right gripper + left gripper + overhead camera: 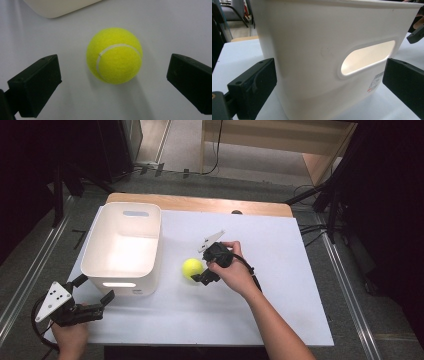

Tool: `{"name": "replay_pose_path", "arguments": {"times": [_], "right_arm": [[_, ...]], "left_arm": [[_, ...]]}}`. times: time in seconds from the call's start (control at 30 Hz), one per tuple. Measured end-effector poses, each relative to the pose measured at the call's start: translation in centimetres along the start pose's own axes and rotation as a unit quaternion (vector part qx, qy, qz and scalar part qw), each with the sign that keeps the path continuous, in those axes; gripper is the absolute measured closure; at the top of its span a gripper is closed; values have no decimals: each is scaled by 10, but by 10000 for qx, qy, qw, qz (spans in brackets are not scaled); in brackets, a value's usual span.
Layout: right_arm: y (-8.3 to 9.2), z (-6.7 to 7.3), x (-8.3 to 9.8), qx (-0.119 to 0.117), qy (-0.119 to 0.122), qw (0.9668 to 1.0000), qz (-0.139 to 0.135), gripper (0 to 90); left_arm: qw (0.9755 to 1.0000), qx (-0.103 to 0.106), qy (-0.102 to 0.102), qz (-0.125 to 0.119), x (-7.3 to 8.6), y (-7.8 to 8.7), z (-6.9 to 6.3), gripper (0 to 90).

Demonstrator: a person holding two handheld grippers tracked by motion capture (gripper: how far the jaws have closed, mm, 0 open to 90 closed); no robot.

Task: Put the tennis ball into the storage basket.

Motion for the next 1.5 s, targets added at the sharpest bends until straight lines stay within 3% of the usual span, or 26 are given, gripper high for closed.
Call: {"name": "replay_pose_path", "arguments": {"times": [1.3, 1.33, 1.5], "right_arm": [[-29, 2, 4, -11, 123, 9993, 354, 0], [-30, 1, 4, 33, 115, 9994, 331, 77], [-31, 1, 4, 49, 77, 9994, 324, 79]], "left_arm": [[10000, 13, -14, 3, 0, 0, 0, 0], [10000, 14, -14, 2, 0, 0, 0, 0], [10000, 11, -9, 3, 0, 0, 0, 0]]}}
Point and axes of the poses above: each handheld gripper's, and its own axes: y roughly backward along the jaws, x roughly out of its underside, z roughly to its left, the point moved 5 cm from there along -y, roughly forward along the jaws, and after that the axes turned 15 degrees about -z, right-handed, at the moved point
